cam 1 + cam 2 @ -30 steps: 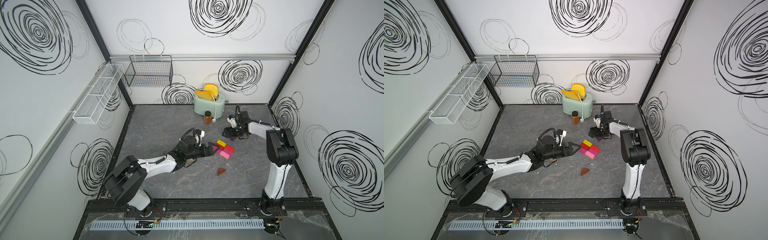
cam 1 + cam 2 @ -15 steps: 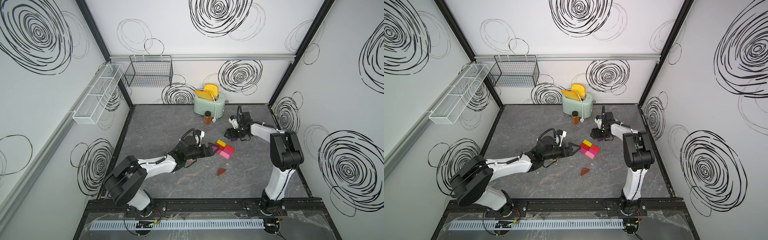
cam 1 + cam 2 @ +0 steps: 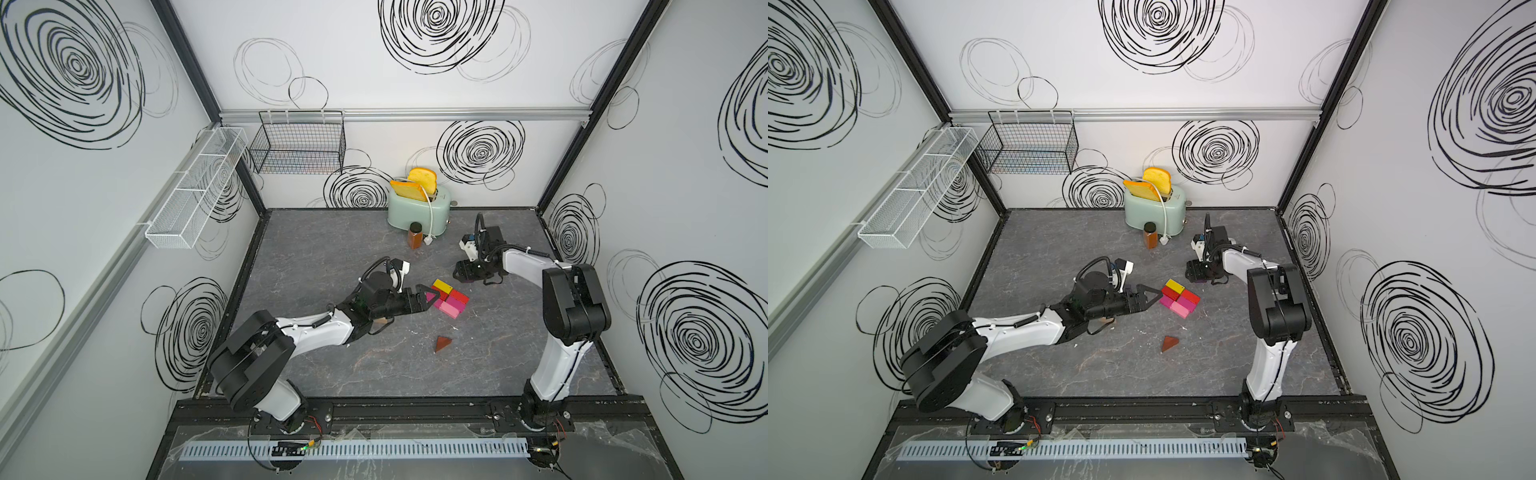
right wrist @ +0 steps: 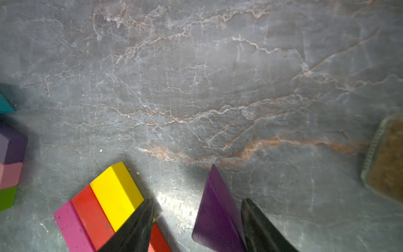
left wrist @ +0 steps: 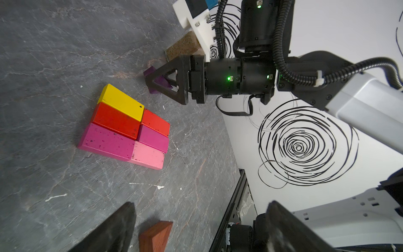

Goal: Assemble a piece of candy with building blocks
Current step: Assemble the building block at the center of the board.

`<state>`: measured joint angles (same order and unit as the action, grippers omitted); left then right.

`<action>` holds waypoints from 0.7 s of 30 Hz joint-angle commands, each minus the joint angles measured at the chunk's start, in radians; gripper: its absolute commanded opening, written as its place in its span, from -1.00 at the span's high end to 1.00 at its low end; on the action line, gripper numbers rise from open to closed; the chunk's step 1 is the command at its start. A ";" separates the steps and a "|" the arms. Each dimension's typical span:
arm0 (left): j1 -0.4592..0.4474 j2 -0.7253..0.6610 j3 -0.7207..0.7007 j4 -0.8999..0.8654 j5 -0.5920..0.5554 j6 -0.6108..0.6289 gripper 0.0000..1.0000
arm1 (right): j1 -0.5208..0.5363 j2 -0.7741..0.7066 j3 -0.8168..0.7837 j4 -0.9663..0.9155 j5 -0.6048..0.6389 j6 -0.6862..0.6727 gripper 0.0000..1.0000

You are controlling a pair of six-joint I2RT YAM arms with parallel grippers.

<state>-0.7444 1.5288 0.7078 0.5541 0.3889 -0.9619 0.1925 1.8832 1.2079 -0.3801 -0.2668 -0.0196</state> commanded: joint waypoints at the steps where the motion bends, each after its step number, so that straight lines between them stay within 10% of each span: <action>1: -0.005 0.001 -0.002 0.061 0.010 -0.011 -0.95 | 0.004 -0.030 -0.011 -0.033 0.014 -0.027 -0.28; 21: -0.004 0.008 -0.007 0.074 0.011 -0.019 -0.96 | 0.035 -0.008 0.006 -0.059 0.081 -0.068 0.02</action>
<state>-0.7452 1.5291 0.7074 0.5568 0.3923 -0.9695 0.2195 1.8832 1.2083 -0.4068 -0.1989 -0.0685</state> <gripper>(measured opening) 0.978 0.495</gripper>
